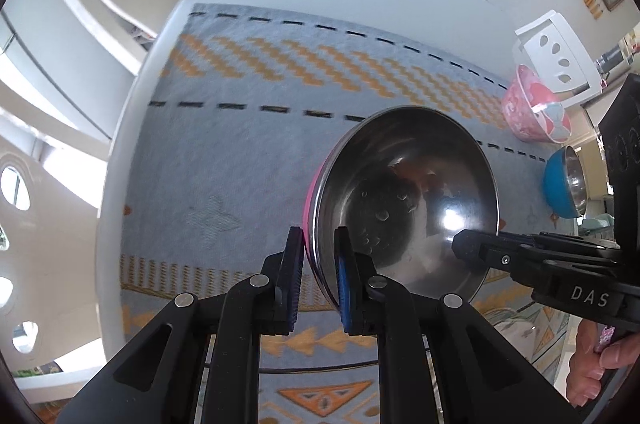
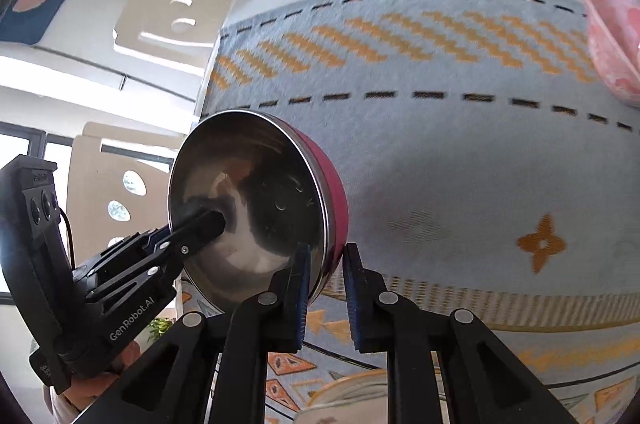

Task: Organize plates and bowls
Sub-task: 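Lift the pink-rimmed steel bowl with both tools and carry it toward the pink bowl, then lower the steel bowl into the pink bowl and open both tools, then move both tools to the blue-rimmed steel bowl and grasp its rim, then lift the blue-rimmed bowl with both tools toward the pink bowl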

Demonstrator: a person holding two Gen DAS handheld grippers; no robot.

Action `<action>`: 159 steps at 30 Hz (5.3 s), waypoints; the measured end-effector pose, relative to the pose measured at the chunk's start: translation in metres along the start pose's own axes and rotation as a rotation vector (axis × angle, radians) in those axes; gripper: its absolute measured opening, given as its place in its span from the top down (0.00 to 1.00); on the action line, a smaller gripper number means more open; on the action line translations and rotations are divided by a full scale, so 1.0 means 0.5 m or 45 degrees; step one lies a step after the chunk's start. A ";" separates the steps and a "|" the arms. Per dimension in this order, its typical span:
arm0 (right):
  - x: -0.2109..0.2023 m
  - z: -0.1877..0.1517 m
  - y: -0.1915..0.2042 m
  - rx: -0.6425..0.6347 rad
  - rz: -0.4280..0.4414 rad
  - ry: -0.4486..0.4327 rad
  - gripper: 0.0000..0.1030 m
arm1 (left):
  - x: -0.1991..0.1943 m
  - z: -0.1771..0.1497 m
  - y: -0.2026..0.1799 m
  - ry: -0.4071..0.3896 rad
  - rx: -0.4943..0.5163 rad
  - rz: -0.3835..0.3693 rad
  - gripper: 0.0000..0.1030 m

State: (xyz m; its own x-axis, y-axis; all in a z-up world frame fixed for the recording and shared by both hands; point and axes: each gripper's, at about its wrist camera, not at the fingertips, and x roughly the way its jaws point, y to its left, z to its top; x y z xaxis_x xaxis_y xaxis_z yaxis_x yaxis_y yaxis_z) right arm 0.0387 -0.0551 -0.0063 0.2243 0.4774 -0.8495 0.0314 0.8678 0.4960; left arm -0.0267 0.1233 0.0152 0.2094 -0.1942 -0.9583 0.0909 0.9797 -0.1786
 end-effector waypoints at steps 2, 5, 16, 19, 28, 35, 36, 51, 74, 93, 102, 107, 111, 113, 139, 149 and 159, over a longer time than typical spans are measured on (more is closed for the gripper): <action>-0.020 0.001 -0.018 0.010 0.003 -0.013 0.85 | 0.004 0.005 -0.029 0.002 0.010 0.001 0.88; -0.053 0.002 -0.051 0.023 -0.008 -0.034 0.85 | 0.012 0.010 -0.065 -0.018 0.044 0.023 0.88; -0.190 0.040 -0.173 0.051 -0.008 -0.156 0.85 | 0.028 0.072 -0.236 -0.055 0.123 0.017 0.88; -0.234 0.051 -0.204 0.064 0.000 -0.199 0.85 | 0.031 0.099 -0.288 -0.081 0.158 0.019 0.88; -0.332 0.115 -0.299 0.079 -0.051 -0.301 0.85 | 0.041 0.188 -0.421 -0.165 0.201 -0.029 0.88; -0.344 0.144 -0.378 0.140 -0.059 -0.333 0.85 | 0.078 0.235 -0.491 -0.179 0.231 -0.047 0.88; -0.345 0.146 -0.391 0.152 -0.059 -0.343 0.85 | 0.086 0.239 -0.499 -0.176 0.233 -0.048 0.88; -0.320 0.164 -0.468 0.178 -0.095 -0.350 0.85 | 0.185 0.249 -0.551 -0.094 0.287 -0.028 0.88; -0.303 0.150 -0.518 0.342 0.059 -0.252 0.85 | 0.194 0.234 -0.566 -0.020 0.298 -0.021 0.76; -0.333 0.047 -0.502 0.309 0.050 -0.210 0.84 | 0.135 0.167 -0.576 -0.038 0.303 -0.063 0.76; -0.345 -0.026 -0.568 0.381 -0.004 -0.188 0.84 | 0.162 0.111 -0.635 0.016 0.384 -0.063 0.76; -0.364 -0.052 -0.589 0.399 -0.039 -0.203 0.84 | 0.177 0.094 -0.660 0.043 0.406 -0.050 0.76; -0.380 -0.064 -0.610 0.416 -0.087 -0.220 0.84 | 0.182 0.087 -0.676 0.054 0.416 -0.044 0.72; -0.383 -0.068 -0.614 0.421 -0.110 -0.212 0.84 | 0.183 0.087 -0.683 0.051 0.426 -0.030 0.66; -0.370 -0.053 -0.651 0.454 -0.177 -0.193 0.83 | 0.234 0.097 -0.697 0.095 0.385 -0.029 0.35; -0.326 -0.040 -0.677 0.521 -0.158 -0.125 0.60 | 0.267 0.094 -0.712 0.152 0.419 -0.025 0.35; -0.267 -0.019 -0.692 0.570 0.000 -0.067 0.60 | 0.309 0.094 -0.705 0.198 0.417 -0.003 0.35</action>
State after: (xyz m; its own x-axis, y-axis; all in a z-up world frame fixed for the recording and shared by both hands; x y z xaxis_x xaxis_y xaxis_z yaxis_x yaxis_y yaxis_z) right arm -0.0115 -0.4177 -0.0659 0.2732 0.4596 -0.8451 0.4474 0.7170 0.5346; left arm 0.0191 -0.2544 -0.0592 0.0606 -0.1621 -0.9849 0.4035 0.9065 -0.1243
